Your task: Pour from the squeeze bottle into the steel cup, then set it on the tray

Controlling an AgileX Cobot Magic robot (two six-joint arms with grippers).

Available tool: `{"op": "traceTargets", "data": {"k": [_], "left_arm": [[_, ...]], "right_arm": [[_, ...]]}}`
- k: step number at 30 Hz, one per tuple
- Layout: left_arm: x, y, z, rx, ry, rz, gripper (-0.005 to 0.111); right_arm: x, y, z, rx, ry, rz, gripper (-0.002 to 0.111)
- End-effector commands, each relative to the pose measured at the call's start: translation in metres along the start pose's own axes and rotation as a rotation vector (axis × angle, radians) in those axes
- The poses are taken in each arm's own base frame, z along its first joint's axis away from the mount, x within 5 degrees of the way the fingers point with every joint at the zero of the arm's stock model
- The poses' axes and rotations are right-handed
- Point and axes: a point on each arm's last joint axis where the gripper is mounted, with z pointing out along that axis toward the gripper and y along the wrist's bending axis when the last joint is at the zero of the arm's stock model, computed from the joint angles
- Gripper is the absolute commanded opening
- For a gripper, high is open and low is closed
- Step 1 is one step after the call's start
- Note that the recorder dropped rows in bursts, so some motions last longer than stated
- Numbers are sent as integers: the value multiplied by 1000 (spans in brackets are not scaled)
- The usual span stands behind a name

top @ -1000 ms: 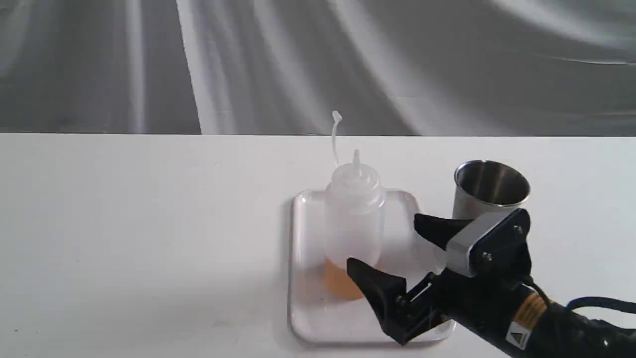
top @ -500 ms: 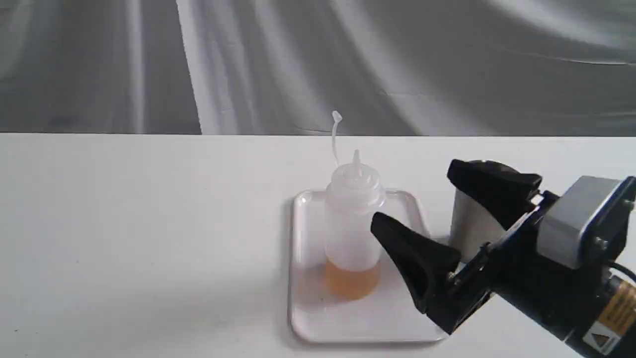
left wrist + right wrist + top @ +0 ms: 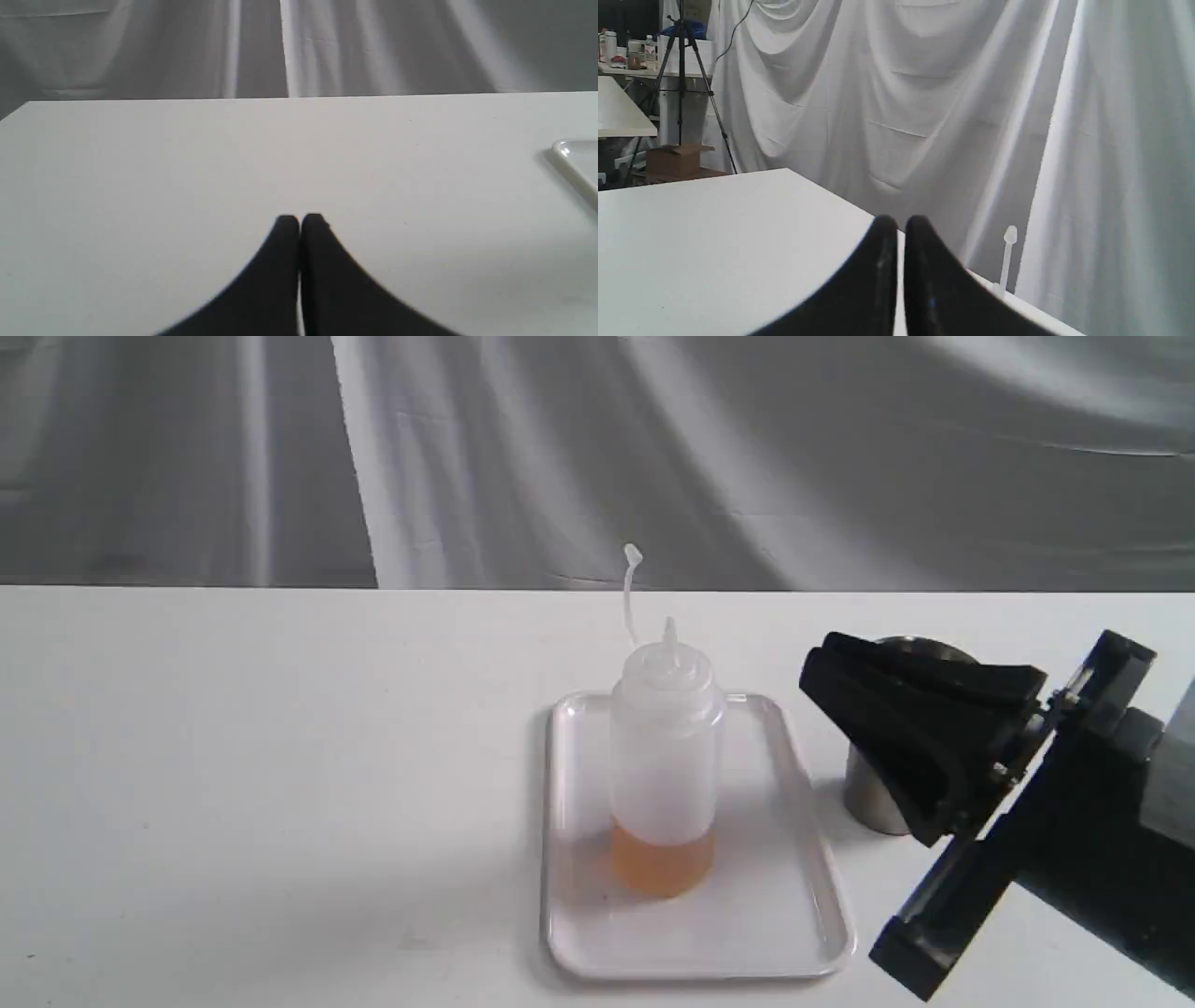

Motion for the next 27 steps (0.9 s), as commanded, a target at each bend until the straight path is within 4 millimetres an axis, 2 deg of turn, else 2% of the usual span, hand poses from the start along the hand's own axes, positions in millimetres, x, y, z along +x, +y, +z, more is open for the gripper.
{"op": "traceTargets", "data": {"k": [1, 6, 15, 27], "left_arm": [[0, 0, 0, 8, -8, 1, 0], [0, 0, 0, 8, -8, -1, 0], [0, 0, 0, 8, -8, -1, 0], [0, 0, 0, 8, -8, 1, 0]], "right_arm": [[-3, 5, -5, -40, 7, -34, 0], [-4, 12, -9, -102, 51, -70, 0], [-10, 14, -22, -36, 189, -122, 0], [-30, 29, -39, -36, 159, -19, 0]]}}
